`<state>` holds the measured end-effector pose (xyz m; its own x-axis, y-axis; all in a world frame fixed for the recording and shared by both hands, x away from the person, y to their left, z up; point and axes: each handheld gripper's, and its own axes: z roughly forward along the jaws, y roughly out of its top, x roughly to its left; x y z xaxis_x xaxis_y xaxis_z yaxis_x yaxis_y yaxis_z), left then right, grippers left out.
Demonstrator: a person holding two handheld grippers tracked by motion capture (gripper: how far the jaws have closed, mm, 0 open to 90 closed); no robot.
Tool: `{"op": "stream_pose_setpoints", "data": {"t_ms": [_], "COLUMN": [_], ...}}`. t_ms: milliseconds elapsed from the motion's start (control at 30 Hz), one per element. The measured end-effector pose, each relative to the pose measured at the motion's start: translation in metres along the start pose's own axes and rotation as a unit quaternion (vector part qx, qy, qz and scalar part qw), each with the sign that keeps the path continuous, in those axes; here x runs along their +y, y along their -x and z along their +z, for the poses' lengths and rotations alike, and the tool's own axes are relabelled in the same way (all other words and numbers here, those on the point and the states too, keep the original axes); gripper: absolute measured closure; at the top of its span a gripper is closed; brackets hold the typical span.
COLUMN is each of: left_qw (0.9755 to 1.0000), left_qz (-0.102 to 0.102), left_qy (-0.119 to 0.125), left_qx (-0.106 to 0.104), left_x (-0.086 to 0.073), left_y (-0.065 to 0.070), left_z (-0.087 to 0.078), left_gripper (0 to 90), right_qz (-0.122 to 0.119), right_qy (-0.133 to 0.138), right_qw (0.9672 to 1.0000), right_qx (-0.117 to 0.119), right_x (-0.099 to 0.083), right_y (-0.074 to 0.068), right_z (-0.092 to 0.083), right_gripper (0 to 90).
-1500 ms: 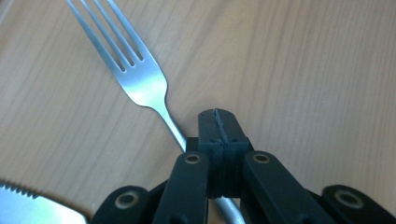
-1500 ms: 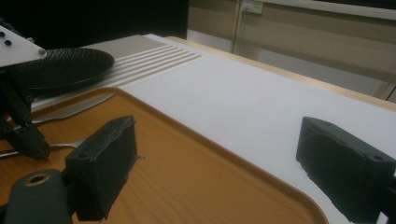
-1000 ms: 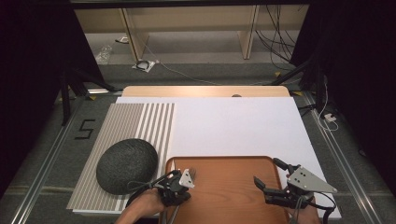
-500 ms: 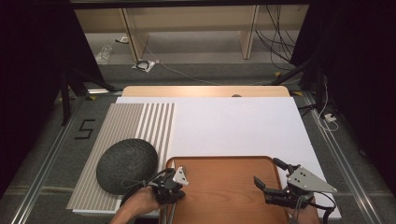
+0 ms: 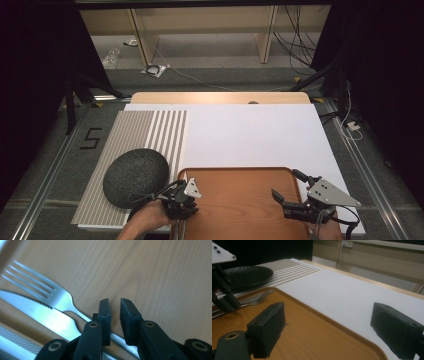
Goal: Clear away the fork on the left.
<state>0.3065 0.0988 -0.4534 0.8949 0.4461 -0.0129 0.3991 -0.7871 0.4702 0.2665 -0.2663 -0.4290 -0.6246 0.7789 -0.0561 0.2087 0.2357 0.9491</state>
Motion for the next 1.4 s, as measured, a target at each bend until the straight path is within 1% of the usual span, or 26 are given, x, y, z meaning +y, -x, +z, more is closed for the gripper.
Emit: {"op": "stream_pose_setpoints", "data": {"t_ms": [33, 67, 100, 167, 233, 300, 333, 367, 400, 467, 533, 600, 667, 733, 833, 900, 933, 967, 1100, 1300, 1400], "left_qw": [0.9999, 0.9998, 0.9995, 0.9985, 0.9971, 0.9950, 0.9934, 0.9908, 0.9887, 0.9858, 0.9819, 0.9796, 0.9763, 0.9741, 0.9700, 0.9687, 0.9669, 0.9661, 0.9646, 0.9607, 0.9578], "left_qz": [-0.004, -0.005, -0.010, -0.030, -0.042, -0.052, -0.056, -0.063, -0.071, -0.086, -0.099, -0.109, -0.122, -0.130, -0.144, -0.149, -0.154, -0.156, -0.162, -0.178, -0.187], "left_qy": [0.009, 0.016, 0.025, 0.039, 0.054, 0.072, 0.082, 0.095, 0.104, 0.114, 0.126, 0.134, 0.143, 0.148, 0.156, 0.159, 0.163, 0.165, 0.166, 0.169, 0.172], "left_qx": [0.003, 0.008, 0.014, 0.025, 0.032, 0.046, 0.058, 0.073, 0.082, 0.088, 0.100, 0.103, 0.108, 0.111, 0.118, 0.120, 0.122, 0.123, 0.125, 0.129, 0.135], "left_x": [0.001, 0.002, 0.003, 0.006, 0.006, 0.006, 0.006, 0.005, 0.004, 0.002, -0.001, -0.005, -0.009, -0.013, -0.017, -0.020, -0.021, -0.022, -0.027, -0.036, -0.040], "left_y": [0.001, 0.000, 0.000, -0.002, -0.005, -0.008, -0.010, -0.012, -0.015, -0.021, -0.026, -0.032, -0.036, -0.041, -0.045, -0.047, -0.048, -0.049, -0.053, -0.058, -0.060], "left_z": [-0.003, -0.006, -0.008, -0.013, -0.019, -0.026, -0.029, -0.032, -0.035, -0.041, -0.046, -0.050, -0.054, -0.058, -0.062, -0.064, -0.065, -0.066, -0.068, -0.071, -0.073], "left_gripper": [73.0, 67.0, 59.9, 47.2, 40.2, 36.1, 34.6, 33.1, 32.1, 30.1, 28.3, 27.5, 27.1, 26.8, 25.8, 25.4, 25.2, 25.2, 24.7, 24.1, 24.0], "right_qz": [0.000, -0.001, -0.001, -0.002, -0.002, -0.001, -0.001, -0.002, -0.002, -0.003, -0.003, -0.001, -0.002, -0.002, -0.002, -0.002, -0.002, -0.001, -0.002, 0.000, 0.000], "right_qy": [0.000, 0.000, 0.000, 0.000, 0.001, 0.001, 0.000, 0.000, 0.002, 0.001, 0.001, -0.001, -0.001, 0.001, 0.001, 0.000, 0.000, 0.001, 0.001, -0.001, 0.001], "right_qw": [1.0000, 1.0000, 1.0000, 1.0000, 1.0000, 1.0000, 1.0000, 1.0000, 1.0000, 1.0000, 1.0000, 1.0000, 1.0000, 1.0000, 1.0000, 1.0000, 1.0000, 1.0000, 1.0000, 1.0000, 1.0000], "right_qx": [0.000, 0.000, 0.000, 0.000, 0.000, 0.000, 0.000, 0.000, 0.001, 0.001, 0.001, 0.001, 0.001, 0.001, 0.001, 0.000, 0.000, 0.000, 0.000, 0.000, -0.001], "right_x": [0.000, 0.000, 0.000, 0.000, 0.000, 0.000, 0.000, 0.000, 0.000, 0.000, 0.000, 0.000, 0.000, 0.000, 0.000, 0.000, 0.000, 0.000, 0.000, 0.000, 0.000], "right_y": [0.000, 0.000, 0.000, 0.000, 0.000, 0.000, 0.000, 0.000, 0.000, 0.000, 0.000, 0.000, 0.000, 0.000, 0.000, 0.000, 0.000, 0.000, 0.000, 0.000, 0.000], "right_z": [0.000, 0.000, 0.000, 0.000, 0.000, 0.000, 0.000, 0.000, 0.000, 0.000, 0.000, 0.000, -0.001, 0.000, 0.000, 0.000, 0.000, 0.000, 0.000, 0.000, 0.000], "right_gripper": [13.4, 13.4, 13.4, 13.4, 13.4, 13.4, 13.4, 13.4, 13.4, 13.4, 13.4, 13.4, 13.4, 13.4, 13.4, 13.4, 13.4, 13.4, 13.4, 13.4, 13.4]}}
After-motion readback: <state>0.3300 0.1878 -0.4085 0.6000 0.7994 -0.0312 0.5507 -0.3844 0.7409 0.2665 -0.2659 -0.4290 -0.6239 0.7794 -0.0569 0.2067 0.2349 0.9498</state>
